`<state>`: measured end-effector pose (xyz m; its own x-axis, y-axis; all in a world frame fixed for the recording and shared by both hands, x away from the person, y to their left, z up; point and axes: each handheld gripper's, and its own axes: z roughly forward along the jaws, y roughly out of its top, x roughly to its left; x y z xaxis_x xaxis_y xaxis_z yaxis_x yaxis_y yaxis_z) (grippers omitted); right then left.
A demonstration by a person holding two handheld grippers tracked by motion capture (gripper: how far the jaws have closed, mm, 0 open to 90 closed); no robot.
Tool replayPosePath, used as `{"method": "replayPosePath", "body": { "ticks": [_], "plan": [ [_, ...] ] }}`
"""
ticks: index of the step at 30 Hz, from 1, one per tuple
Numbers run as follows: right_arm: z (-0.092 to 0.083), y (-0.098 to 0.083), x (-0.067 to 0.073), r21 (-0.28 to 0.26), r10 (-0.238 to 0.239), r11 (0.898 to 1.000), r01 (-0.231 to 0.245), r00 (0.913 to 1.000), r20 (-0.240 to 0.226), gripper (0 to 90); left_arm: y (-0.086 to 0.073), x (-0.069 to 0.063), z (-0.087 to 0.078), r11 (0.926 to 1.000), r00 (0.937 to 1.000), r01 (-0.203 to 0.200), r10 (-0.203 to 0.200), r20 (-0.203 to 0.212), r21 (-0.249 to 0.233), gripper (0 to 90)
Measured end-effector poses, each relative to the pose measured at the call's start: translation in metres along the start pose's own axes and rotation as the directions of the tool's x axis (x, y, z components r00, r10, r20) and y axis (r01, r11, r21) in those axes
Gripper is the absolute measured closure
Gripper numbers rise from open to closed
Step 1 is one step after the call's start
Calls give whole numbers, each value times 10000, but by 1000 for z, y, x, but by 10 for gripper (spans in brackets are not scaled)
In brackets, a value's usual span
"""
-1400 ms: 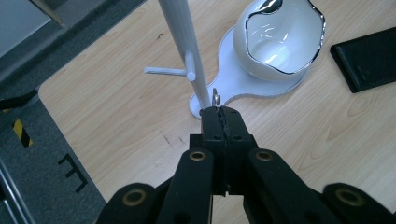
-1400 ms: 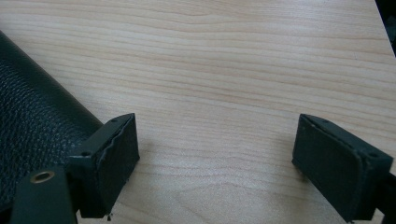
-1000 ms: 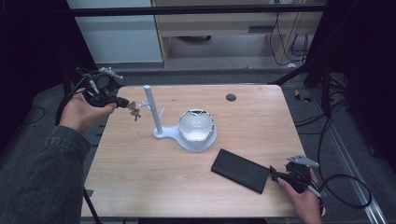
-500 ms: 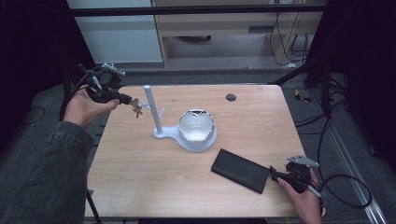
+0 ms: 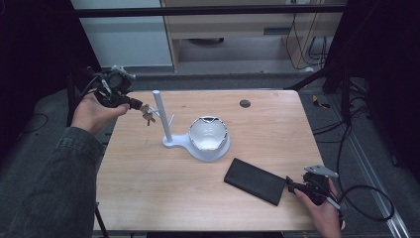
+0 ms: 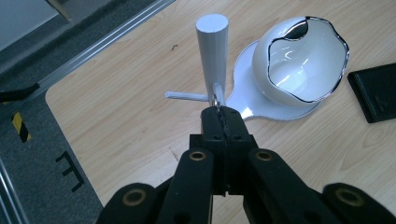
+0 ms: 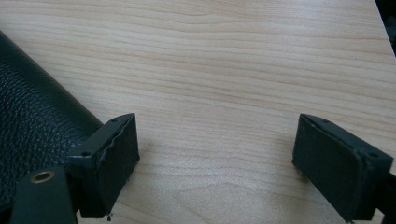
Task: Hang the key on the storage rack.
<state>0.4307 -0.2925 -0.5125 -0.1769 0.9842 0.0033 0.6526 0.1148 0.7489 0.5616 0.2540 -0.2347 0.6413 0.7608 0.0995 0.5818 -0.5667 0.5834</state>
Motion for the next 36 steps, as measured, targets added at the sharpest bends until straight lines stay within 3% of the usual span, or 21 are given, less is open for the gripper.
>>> {"method": "replayPosePath", "body": {
  "ticks": [8,21,28,29,30,33,34,36],
  "plan": [
    [0,0,0,-1,0,10000,0,10000,-1,144,2,-2,-3,9999,10000,12,-13,-86,-130,900],
    [0,0,0,21,1,10000,-1,10000,7,144,4,-5,6,9992,9992,208,-220,-332,-348,900],
    [0,0,0,-5,-1,10000,1,10000,5,144,9,-5,-4,9966,9978,204,-253,-605,-796,900],
    [0,0,0,-5,1,10000,-1,10000,6,144,10,-5,-5,9961,9986,335,-367,-377,-821,900],
    [0,0,0,-2,-9,10000,9,10000,5,144,11,-4,-6,9961,9986,243,-283,-456,-851,900],
    [0,0,0,3,-4,10000,4,10000,18,145,11,-6,-5,9969,9989,308,-334,-344,-719,900],
    [0,0,0,-2,-8,10000,8,10000,16,145,11,-6,-2,9979,9986,95,-128,-505,-638,900],
    [0,0,0,-1,-2,10000,2,10000,-3,145,11,-7,-1,9977,9986,135,-169,-503,-667,900]
  ]
}}
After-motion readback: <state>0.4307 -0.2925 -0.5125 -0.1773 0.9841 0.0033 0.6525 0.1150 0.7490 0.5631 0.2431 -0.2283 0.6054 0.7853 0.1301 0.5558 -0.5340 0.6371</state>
